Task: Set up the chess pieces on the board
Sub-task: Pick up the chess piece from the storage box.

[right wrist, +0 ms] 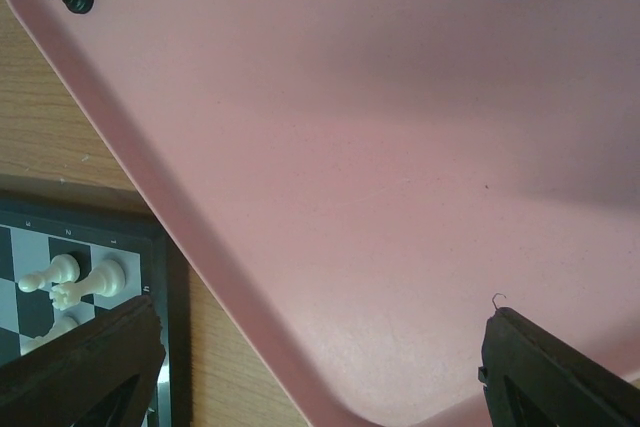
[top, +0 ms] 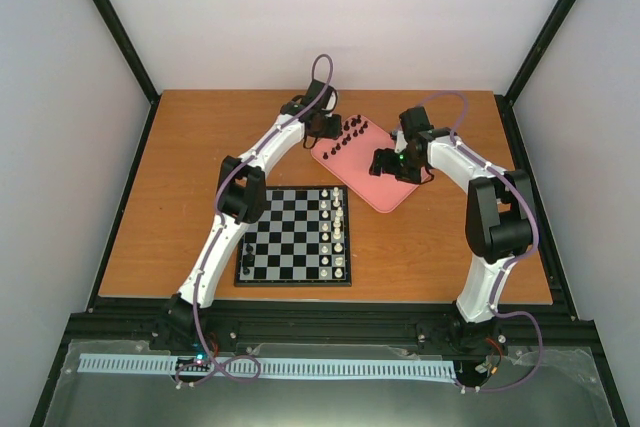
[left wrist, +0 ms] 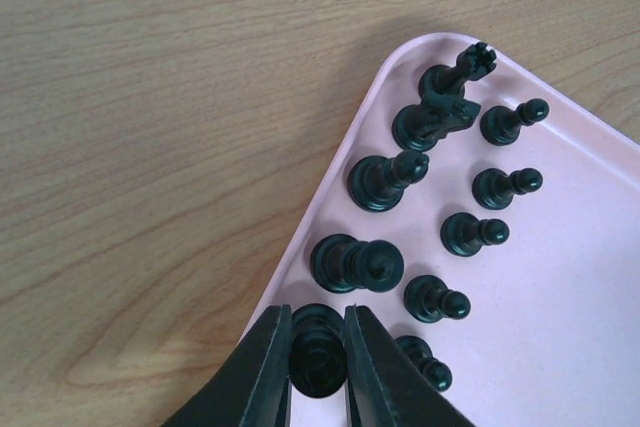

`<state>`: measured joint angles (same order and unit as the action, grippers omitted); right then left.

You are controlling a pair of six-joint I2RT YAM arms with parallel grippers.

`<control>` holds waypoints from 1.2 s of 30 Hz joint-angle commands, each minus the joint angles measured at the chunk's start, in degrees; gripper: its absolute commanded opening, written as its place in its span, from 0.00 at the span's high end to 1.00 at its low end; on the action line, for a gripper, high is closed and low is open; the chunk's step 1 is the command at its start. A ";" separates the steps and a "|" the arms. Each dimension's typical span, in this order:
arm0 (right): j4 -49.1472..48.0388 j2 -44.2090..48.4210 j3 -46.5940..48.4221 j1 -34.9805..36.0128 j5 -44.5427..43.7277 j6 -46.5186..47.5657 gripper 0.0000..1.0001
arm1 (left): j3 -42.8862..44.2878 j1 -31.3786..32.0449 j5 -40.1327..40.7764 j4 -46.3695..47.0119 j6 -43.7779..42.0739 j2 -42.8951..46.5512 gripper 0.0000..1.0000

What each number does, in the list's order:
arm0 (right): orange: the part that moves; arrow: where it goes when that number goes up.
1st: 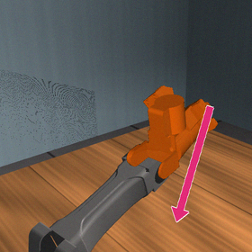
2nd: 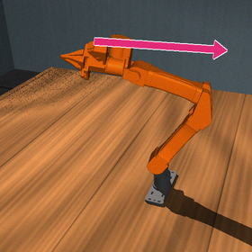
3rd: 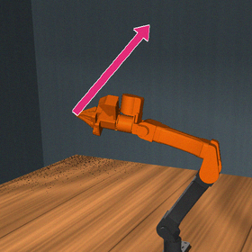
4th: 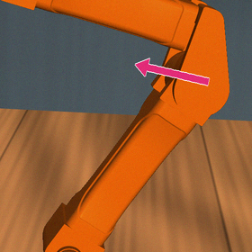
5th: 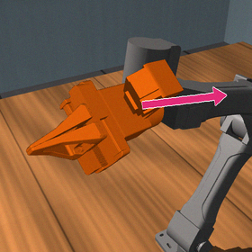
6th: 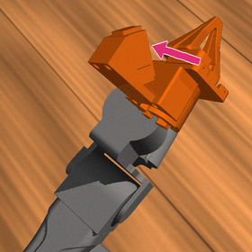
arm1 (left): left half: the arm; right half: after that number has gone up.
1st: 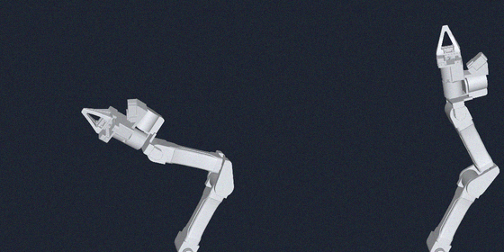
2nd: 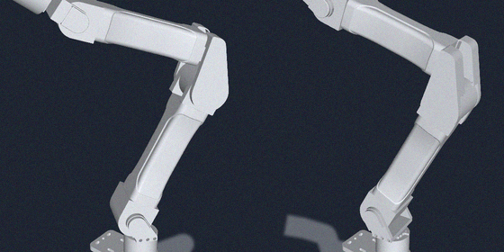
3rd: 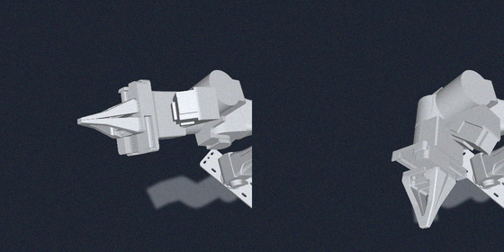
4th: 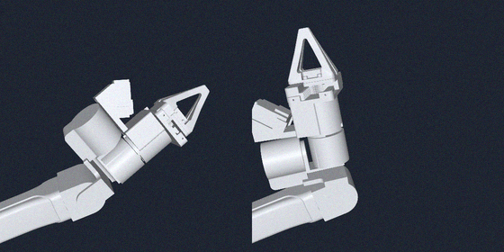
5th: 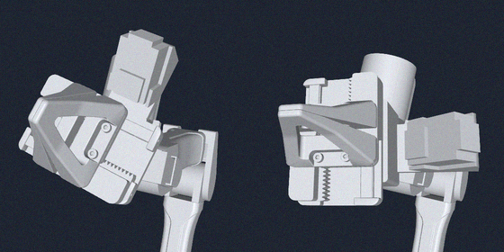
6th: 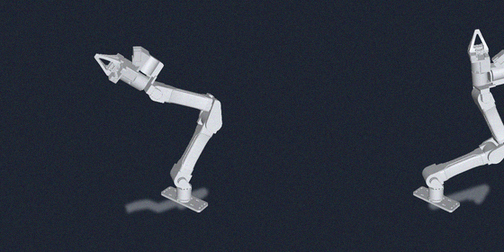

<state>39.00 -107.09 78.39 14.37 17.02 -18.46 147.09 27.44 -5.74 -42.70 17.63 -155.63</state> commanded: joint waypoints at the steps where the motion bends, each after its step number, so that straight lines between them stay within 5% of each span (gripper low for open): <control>1: 0.02 -0.52 1.59 -0.27 0.20 0.41 0.00 | 3.10 0.11 -0.45 1.91 0.03 -1.73 0.83; 9: 0.03 -0.53 1.33 -0.28 0.20 0.31 0.00 | 2.78 0.07 0.44 0.75 -0.59 -0.96 0.97; 36: -1.93 1.62 -2.15 -0.27 0.25 -0.36 0.00 | -3.61 -0.37 8.55 -8.64 -5.80 17.41 0.99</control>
<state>37.82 -107.09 77.10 14.37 17.58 -18.50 143.22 27.38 0.67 -48.47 13.34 -143.09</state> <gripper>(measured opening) 0.999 0.126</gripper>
